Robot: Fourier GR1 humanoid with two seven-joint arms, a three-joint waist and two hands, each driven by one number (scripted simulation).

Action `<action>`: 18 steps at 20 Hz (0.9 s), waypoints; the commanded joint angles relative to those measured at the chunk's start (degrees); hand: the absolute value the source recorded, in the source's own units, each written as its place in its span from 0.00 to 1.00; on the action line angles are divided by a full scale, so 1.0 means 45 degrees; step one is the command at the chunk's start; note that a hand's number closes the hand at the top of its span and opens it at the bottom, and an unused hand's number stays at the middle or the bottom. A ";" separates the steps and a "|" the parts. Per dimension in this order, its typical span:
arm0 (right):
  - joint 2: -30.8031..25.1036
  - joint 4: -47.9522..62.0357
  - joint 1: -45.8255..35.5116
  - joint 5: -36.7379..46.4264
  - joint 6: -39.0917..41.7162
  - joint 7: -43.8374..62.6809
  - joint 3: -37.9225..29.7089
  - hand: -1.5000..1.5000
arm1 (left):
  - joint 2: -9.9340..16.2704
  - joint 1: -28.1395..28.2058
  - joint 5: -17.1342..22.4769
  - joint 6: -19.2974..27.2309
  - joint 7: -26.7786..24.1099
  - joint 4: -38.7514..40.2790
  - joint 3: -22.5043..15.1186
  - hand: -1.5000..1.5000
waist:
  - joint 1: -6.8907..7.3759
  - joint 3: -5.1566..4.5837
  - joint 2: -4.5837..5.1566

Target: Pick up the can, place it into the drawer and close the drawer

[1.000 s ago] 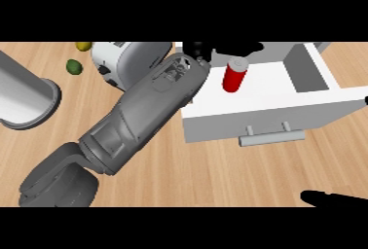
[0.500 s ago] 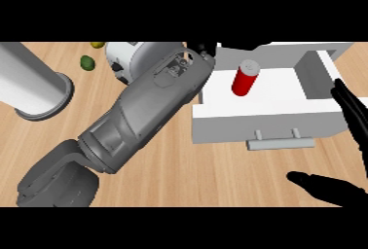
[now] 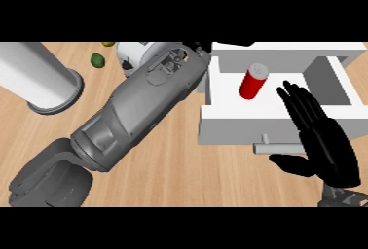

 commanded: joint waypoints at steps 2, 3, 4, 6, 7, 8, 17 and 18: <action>0.0682 0.3045 -0.1095 0.0853 -0.1839 -0.0537 -0.0231 0.00 | 0.0818 0.0452 -0.0393 -0.0108 0.0908 -0.1275 -0.0076 0.00 | 0.0337 0.0004 -0.0071; 0.0932 0.3008 -0.0940 0.0877 -0.2209 -0.0509 -0.0225 0.00 | 0.1240 0.0591 -0.0563 -0.0148 0.0912 -0.1220 -0.0022 0.00 | 0.0230 0.0004 -0.0064; 0.1027 0.3785 -0.1269 0.1001 -0.2478 -0.0571 -0.0321 0.00 | 0.1264 0.0557 -0.0591 -0.0073 0.1556 -0.1844 -0.0179 0.00 | 0.0351 0.0004 -0.0099; 0.0964 0.5220 -0.1657 0.1061 -0.3187 -0.1192 -0.0606 0.00 | 0.1691 0.0776 -0.0891 -0.0102 0.1870 -0.2326 -0.0425 0.00 | 0.0424 0.0010 -0.0084; 0.1092 0.5108 -0.1839 0.1271 -0.3125 -0.0737 -0.0619 0.00 | 0.2418 0.0882 -0.0892 -0.0345 0.2267 -0.2874 -0.0373 0.00 | 0.0463 0.0002 -0.0125; 0.1447 0.5425 -0.2430 0.1749 -0.2974 -0.0137 -0.0350 0.00 | 0.2052 0.1096 -0.1011 -0.0033 0.2518 -0.3245 -0.0472 0.00 | 0.0409 -0.0002 -0.0115; 0.0956 0.9298 -0.3938 0.1982 -0.4926 -0.1537 -0.1575 0.00 | 0.3815 0.2633 -0.1426 -0.0123 0.3544 -0.5924 -0.0650 0.00 | 0.0679 0.0010 -0.0067; 0.0687 0.9305 -0.3802 0.1968 -0.4941 -0.1640 -0.1746 0.00 | 0.4340 0.2313 -0.1449 -0.0186 0.4144 -0.5988 -0.0577 0.00 | 0.0601 0.0012 -0.0092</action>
